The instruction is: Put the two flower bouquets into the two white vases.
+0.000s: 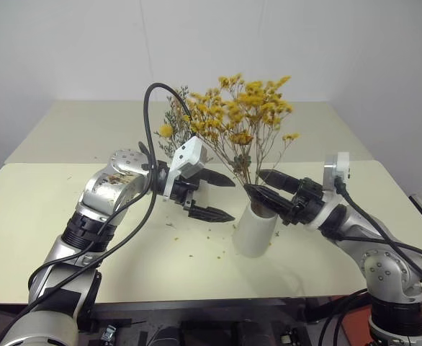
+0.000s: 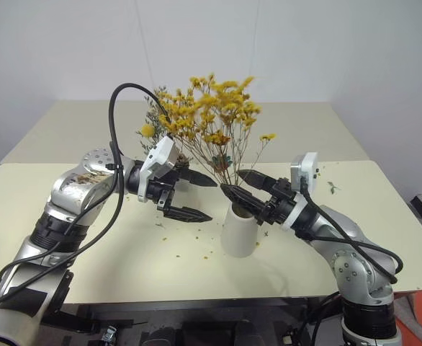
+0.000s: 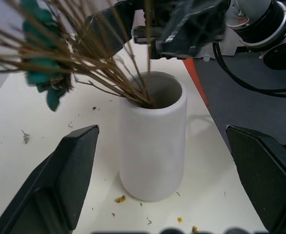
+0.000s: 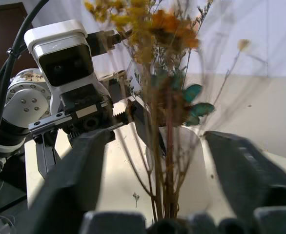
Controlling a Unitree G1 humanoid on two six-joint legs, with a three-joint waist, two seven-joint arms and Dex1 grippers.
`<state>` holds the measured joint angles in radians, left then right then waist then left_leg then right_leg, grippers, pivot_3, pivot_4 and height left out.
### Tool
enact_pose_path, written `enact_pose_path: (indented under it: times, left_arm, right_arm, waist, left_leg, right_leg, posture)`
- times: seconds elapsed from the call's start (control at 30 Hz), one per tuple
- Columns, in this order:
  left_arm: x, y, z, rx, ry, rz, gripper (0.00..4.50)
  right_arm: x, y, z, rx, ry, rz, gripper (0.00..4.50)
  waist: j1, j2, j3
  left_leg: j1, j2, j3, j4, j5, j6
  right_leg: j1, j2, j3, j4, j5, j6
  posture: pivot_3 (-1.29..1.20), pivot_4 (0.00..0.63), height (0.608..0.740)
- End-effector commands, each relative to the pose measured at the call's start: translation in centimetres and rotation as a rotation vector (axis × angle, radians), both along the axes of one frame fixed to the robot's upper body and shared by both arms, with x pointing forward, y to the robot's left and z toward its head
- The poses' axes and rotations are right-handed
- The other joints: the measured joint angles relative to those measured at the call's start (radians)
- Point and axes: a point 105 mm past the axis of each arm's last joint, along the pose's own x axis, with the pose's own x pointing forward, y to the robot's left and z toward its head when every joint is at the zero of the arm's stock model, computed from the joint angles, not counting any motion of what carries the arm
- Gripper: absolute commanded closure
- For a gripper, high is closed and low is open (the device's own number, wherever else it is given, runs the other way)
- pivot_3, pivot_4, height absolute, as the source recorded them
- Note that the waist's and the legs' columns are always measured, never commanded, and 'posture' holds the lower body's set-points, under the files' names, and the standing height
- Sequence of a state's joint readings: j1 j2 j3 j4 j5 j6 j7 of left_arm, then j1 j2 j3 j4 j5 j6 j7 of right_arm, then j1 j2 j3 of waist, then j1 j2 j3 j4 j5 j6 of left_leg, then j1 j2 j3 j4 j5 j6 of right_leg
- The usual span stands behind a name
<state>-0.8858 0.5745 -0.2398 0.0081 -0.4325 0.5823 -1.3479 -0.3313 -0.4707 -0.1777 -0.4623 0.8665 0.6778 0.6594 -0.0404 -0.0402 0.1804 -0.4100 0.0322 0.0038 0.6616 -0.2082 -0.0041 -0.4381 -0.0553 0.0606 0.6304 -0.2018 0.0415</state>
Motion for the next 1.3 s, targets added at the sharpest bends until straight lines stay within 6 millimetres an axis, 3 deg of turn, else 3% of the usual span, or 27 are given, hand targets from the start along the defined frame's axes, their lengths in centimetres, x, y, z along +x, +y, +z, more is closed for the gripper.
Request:
enact_pose_path:
  times: [0.03,0.2,0.47,0.63,1.03,1.3]
  left_arm:
    - [-0.1,-0.2,1.1,-0.016,-0.05,-0.021,0.0]
    - [0.1,-0.3,1.0,-0.017,-0.05,-0.022,0.0]
    - [-0.3,0.4,1.6,-0.021,-0.059,-0.014,0.0]
    - [-0.5,1.8,2.6,-0.067,-0.081,0.01,0.0]
    - [-1.3,8.9,5.3,-0.189,-0.132,0.265,0.0]
    - [-3.1,12.3,4.1,-0.215,-0.153,0.369,0.0]
  right_arm:
    - [-0.8,-0.7,1.0,-0.001,-0.068,-0.002,0.03]
    - [-1.8,-1.9,0.5,-0.057,-0.07,0.02,0.03]
    - [-2.7,-6.9,-0.1,-0.215,-0.072,-0.08,0.03]
    - [-2.5,-8.5,-0.1,-0.298,-0.071,-0.111,0.03]
    - [-1.5,-10.2,-0.1,-0.386,-0.057,-0.142,0.03]
    - [-1.2,-10.3,0.0,-0.397,-0.05,-0.153,0.03]
  waist:
    - [0.001,0.0,0.0]
    - [0.003,0.0,0.0]
    - [0.003,0.0,0.0]
    - [-0.001,0.0,0.0]
    - [0.001,0.0,0.0]
    - [0.001,0.0,0.0]
  left_leg:
    - [0.0,0.0,0.0,0.0,0.0,0.0]
    - [0.0,0.0,0.0,0.0,0.0,0.0]
    - [0.0,0.0,0.0,0.0,0.0,0.0]
    - [0.002,0.0,0.0,0.0,0.0,0.0]
    - [0.003,0.0,0.0,0.0,0.0,0.0]
    - [0.003,0.001,0.001,0.0,0.0,0.0]
  right_leg:
    - [0.0,0.0,0.0,0.0,0.0,0.0]
    - [0.0,0.0,0.0,0.0,0.0,0.0]
    - [0.001,0.0,0.0,0.0,0.0,0.0]
    - [0.002,0.001,0.0,0.0,0.0,0.0]
    - [0.002,0.0,0.001,0.0,0.0,0.001]
    - [0.002,0.0,0.0,0.0,0.0,0.0]
  posture:
    - [0.0,0.15,0.74]
    - [0.0,0.15,0.74]
    - [0.0,0.15,0.74]
    - [0.0,0.15,0.74]
    - [0.0,0.15,0.74]
    - [0.0,0.15,0.74]
